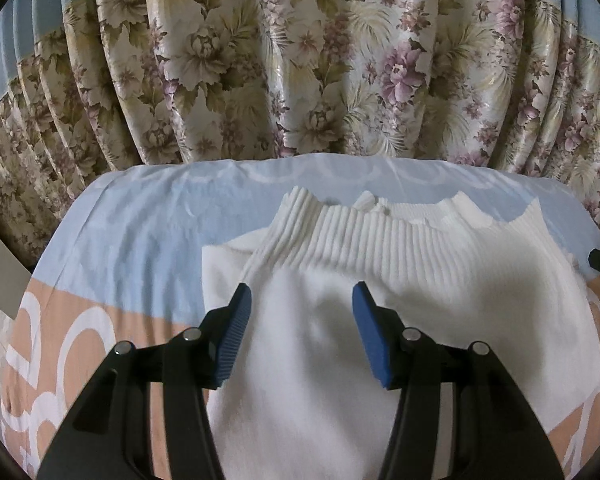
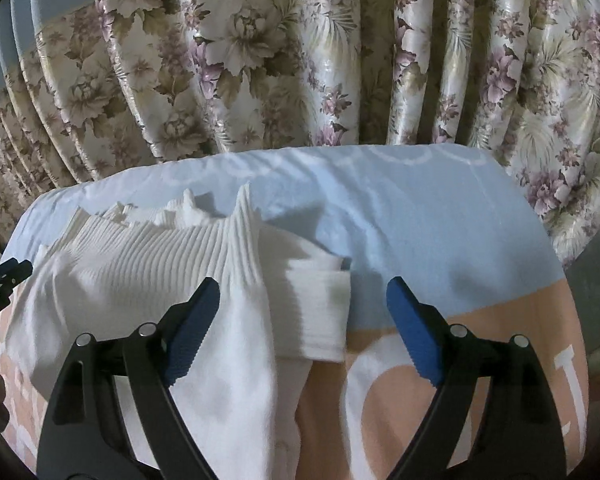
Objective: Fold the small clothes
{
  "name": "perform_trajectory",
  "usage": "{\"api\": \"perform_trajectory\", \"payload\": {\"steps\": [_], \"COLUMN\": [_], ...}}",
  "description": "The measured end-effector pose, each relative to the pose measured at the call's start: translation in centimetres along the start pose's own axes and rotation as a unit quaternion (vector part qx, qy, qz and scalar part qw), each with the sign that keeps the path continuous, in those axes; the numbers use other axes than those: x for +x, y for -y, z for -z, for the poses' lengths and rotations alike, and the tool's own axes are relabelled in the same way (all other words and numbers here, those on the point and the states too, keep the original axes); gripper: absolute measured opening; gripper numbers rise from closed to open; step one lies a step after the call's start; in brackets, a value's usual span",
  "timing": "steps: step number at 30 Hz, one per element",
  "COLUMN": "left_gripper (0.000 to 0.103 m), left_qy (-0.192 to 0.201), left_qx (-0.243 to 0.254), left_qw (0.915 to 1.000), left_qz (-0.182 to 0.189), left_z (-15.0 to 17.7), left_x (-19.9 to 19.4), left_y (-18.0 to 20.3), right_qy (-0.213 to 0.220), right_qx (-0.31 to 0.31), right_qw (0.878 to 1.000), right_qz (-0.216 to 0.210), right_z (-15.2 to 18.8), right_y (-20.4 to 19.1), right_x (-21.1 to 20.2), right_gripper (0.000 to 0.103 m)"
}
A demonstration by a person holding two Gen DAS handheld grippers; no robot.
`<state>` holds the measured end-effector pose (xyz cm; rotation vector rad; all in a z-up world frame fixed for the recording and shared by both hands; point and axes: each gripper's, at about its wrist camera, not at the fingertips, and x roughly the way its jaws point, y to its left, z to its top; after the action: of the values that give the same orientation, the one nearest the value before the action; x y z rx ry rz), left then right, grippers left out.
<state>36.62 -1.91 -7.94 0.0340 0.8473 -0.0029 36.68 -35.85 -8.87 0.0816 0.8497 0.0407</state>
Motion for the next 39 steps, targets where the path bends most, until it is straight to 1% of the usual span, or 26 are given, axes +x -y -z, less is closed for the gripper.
{"api": "perform_trajectory", "payload": {"steps": [6, 11, 14, 15, 16, 17, 18, 19, 26, 28, 29, 30, 31, 32, 33, 35, 39], "left_gripper": [0.053, 0.053, 0.053, 0.053, 0.053, 0.053, 0.053, 0.053, 0.053, 0.053, 0.053, 0.053, 0.053, 0.053, 0.053, 0.053, 0.053], "left_qy": [0.004, 0.003, -0.004, -0.007, -0.01, -0.012, -0.014, -0.015, -0.025, -0.024, -0.025, -0.026, -0.028, -0.031, -0.033, -0.035, -0.034], "left_qx": [-0.002, -0.001, -0.003, -0.001, 0.002, 0.003, 0.004, 0.004, 0.011, 0.013, 0.012, 0.009, 0.008, 0.008, 0.008, 0.012, 0.023], "left_qw": [1.0, 0.9999, 0.9998, 0.9998, 0.9997, 0.9997, 0.9996, 0.9995, 0.9987, 0.9984, 0.9982, 0.9979, 0.9976, 0.9972, 0.997, 0.9963, 0.9954], "left_qz": [0.004, 0.011, 0.017, 0.019, 0.021, 0.023, 0.025, 0.027, 0.043, 0.05, 0.053, 0.058, 0.063, 0.068, 0.07, 0.078, 0.087], "left_z": [0.4, 1.1, 1.9, 2.2, 2.5, 2.8, 3.1, 3.3, 4.4, 4.6, 4.7, 4.9, 5.1, 5.4, 5.5, 6.0, 6.6], "left_x": [-1.4, -2.0, -1.9, -1.9, -1.8, -1.8, -1.7, -1.7, -1.2, -1.2, -1.2, -1.2, -1.2, -1.1, -1.1, -1.1, -1.3], "left_y": [0.8, 1.7, 2.3, 2.6, 3.0, 3.2, 3.5, 3.6, 5.3, 5.9, 6.1, 6.4, 6.7, 7.1, 7.5, 8.4, 9.7], "right_qy": [-0.001, -0.018, -0.048, -0.074, -0.107, -0.09, -0.085, -0.086, -0.084, -0.081, -0.079, -0.076, -0.076, -0.077, -0.08, -0.082, -0.083], "right_qx": [-0.002, -0.002, 0.0, 0.002, 0.007, 0.001, -0.007, 0.006, 0.002, 0.0, -0.002, -0.004, -0.005, -0.004, 0.0, 0.007, 0.011], "right_qw": [1.0, 1.0, 0.999, 0.997, 0.994, 0.996, 0.996, 0.996, 0.996, 0.997, 0.997, 0.997, 0.997, 0.996, 0.996, 0.995, 0.995], "right_qz": [-0.007, -0.01, -0.004, -0.001, -0.001, -0.001, 0.006, 0.003, 0.003, -0.001, -0.005, -0.012, -0.023, -0.034, -0.041, -0.048, -0.049], "right_z": [0.6, 1.8, 3.2, 3.8, 4.6, 5.1, 5.3, 5.2, 5.0, 5.0, 5.1, 5.1, 5.1, 5.0, 4.9, 4.9, 4.8], "right_y": [-0.9, -1.5, -1.6, -1.5, -1.4, -1.5, -1.6, -1.4, -1.4, -1.5, -1.7, -1.9, -2.2, -2.5, -2.6, -2.8, -2.8], "right_x": [-0.7, 0.1, 1.9, 3.1, 4.6, 4.7, 4.8, 4.9, 5.0, 5.0, 4.8, 4.5, 4.4, 4.3, 4.3, 4.3, 4.3], "right_gripper": [0.086, 0.086, 0.086, 0.087, 0.091, 0.094, 0.094, 0.094, 0.094, 0.089, 0.079, 0.063, 0.056, 0.045, 0.04, 0.036, 0.036]}}
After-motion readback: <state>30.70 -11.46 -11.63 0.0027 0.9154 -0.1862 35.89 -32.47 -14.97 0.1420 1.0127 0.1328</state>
